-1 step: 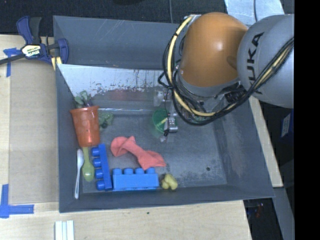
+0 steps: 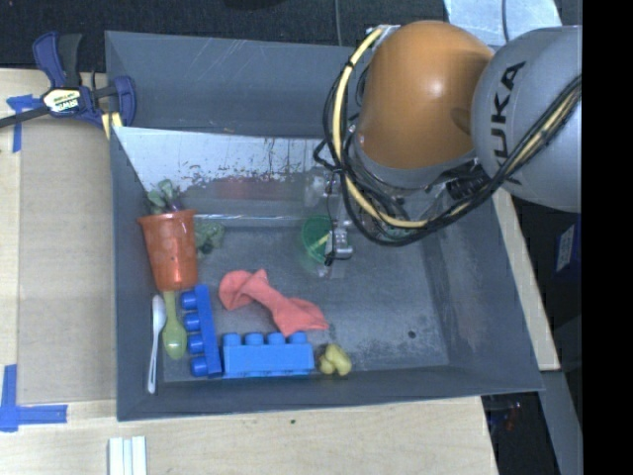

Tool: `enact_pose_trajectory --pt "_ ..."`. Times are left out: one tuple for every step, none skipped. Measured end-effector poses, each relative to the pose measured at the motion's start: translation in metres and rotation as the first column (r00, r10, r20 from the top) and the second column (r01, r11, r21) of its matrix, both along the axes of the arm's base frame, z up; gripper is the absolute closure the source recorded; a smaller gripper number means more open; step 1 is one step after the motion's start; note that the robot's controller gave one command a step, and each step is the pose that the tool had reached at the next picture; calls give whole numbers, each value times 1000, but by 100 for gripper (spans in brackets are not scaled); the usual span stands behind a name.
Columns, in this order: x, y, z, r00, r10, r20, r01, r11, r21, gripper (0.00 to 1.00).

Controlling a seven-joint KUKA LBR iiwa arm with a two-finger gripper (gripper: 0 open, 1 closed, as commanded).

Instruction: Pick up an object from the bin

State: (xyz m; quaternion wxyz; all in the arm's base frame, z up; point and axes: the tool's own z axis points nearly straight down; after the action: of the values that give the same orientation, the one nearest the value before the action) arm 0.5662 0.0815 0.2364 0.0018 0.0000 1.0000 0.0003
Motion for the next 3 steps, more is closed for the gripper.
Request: enact_pose_trajectory --pt "-48 31 -48 1000 0 3 0 1000 1 0" --pt "-43 28 -113 998 55 14 -55 998 1 0" --pt "-59 46 -134 988 -156 11 156 988 4 0"
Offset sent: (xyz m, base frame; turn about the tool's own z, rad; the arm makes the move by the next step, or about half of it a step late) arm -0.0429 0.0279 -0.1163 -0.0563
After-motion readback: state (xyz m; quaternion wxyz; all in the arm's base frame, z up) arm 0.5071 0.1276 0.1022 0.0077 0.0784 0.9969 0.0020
